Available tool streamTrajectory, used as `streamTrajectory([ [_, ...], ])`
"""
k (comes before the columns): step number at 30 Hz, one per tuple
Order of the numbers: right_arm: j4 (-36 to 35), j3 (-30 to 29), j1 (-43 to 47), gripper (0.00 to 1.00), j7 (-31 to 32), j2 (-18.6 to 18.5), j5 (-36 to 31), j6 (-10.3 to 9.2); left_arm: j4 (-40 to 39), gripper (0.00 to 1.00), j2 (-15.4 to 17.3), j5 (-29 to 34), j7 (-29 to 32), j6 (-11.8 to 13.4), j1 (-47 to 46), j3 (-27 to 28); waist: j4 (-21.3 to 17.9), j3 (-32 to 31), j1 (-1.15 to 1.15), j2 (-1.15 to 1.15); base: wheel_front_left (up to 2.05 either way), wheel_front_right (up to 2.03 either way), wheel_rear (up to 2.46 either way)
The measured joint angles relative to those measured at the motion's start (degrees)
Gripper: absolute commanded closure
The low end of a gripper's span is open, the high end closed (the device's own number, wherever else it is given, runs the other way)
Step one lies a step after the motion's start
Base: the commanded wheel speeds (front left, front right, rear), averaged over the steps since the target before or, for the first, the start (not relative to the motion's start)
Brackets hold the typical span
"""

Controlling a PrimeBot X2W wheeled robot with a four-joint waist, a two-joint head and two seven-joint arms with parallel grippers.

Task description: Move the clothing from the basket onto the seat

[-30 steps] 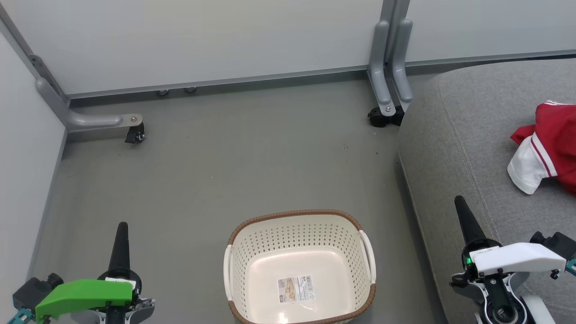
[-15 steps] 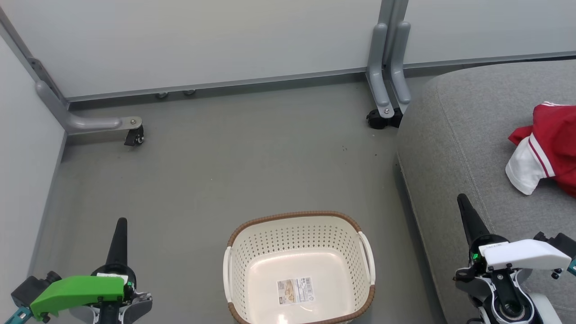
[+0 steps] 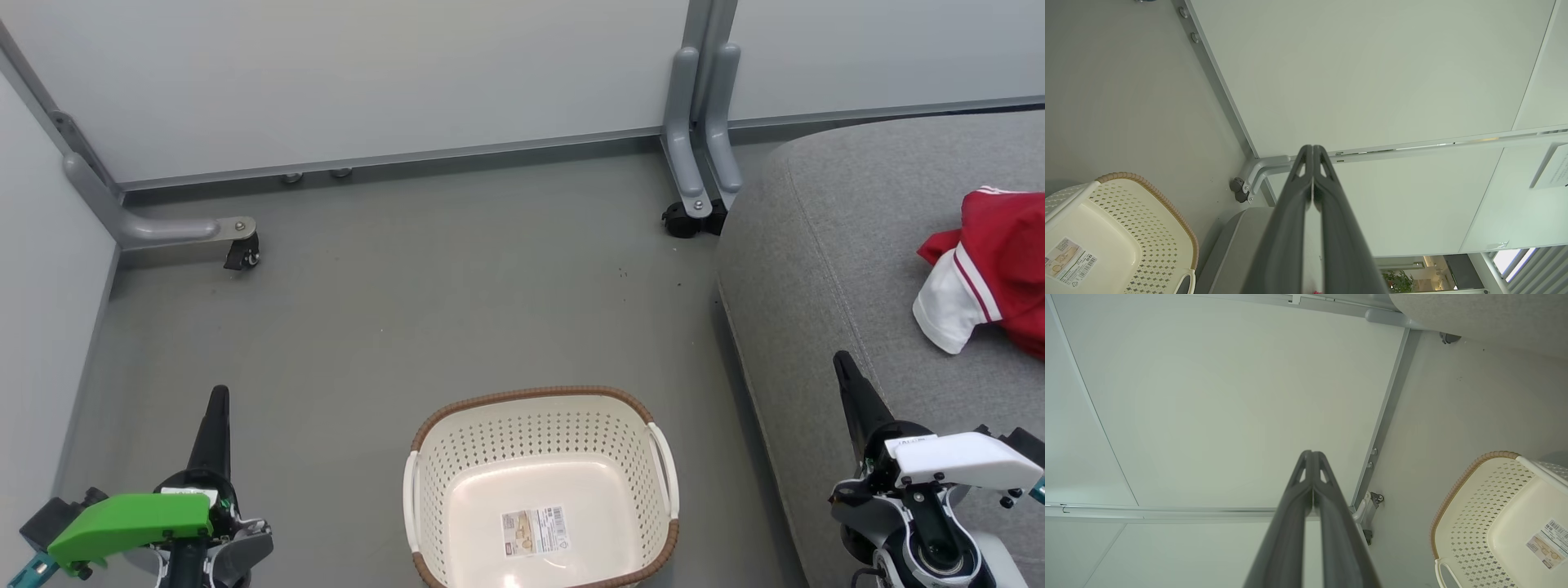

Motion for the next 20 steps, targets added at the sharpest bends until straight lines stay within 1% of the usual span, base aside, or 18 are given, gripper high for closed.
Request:
streamTrajectory([
  [20, 1.5, -1.7, -1.1, 1.0, 2.3, 0.2, 7.3, 0.0, 0.6, 1.0, 0.0, -7.3, 2.1, -0.2, -1.2, 0.6, -0.3, -0.6, 0.0, 0.0, 0.0, 0.0, 0.0],
])
